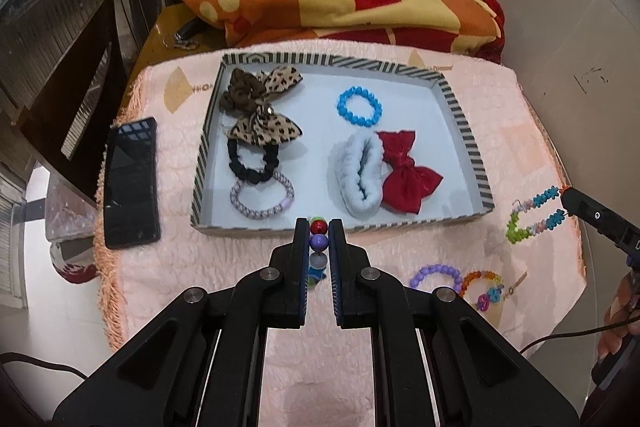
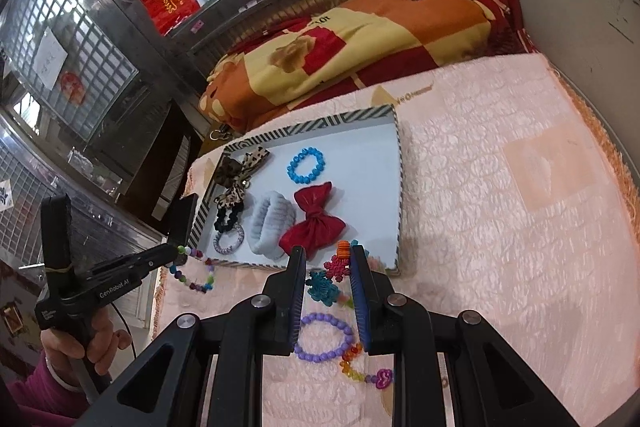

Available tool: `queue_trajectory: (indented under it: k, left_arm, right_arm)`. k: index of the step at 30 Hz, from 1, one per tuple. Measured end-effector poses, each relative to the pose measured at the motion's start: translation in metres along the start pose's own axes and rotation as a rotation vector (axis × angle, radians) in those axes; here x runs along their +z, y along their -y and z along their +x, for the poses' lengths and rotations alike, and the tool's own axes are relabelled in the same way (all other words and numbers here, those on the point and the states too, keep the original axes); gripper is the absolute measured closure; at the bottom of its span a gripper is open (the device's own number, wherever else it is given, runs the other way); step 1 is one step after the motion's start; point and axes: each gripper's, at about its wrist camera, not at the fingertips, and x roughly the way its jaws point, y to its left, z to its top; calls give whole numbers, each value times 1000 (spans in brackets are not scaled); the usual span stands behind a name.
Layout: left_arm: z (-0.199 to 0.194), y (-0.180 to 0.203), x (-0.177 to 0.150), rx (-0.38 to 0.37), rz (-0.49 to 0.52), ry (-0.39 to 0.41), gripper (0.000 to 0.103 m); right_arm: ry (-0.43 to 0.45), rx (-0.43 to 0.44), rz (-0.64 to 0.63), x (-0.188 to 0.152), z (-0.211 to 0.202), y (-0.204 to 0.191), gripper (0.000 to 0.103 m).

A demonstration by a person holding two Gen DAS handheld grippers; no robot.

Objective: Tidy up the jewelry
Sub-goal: 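Carry both bracelets into the tray and open both tools to release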

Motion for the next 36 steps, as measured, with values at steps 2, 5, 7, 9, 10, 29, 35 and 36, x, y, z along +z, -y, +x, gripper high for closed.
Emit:
queue_trajectory:
  k: [2,5,7,9,10,29,35,36]
  left_arm:
    - [-2,0,6,7,0,11,95]
    - [-4,0,13,18,1,25,95]
    - [-5,1,19,27,5,35,95]
    - [-5,1,25,34,5,43,95]
    - [-5,1,29,38,5,48,95]
    - [37,12,81,114,25,38,95]
    - [53,19,94,106,40,18,95]
    - [55,20,96,102,43,15,95]
  right_arm:
    - [-2,2,-9,5,2,-2,82]
    - [-3,1,-22,12,6,-5,82]
    - [-3,0,-28,17,8,-6,82]
    - [-4,-1,-29,22,11,-6,82]
    - [-5,-3,-29,25,13,-5,82]
    - [-40,-8,-28,65,60,-3,82]
    - [-62,-16,0,73,80,3,82]
    - [-66,-23,6,75,84,5,82]
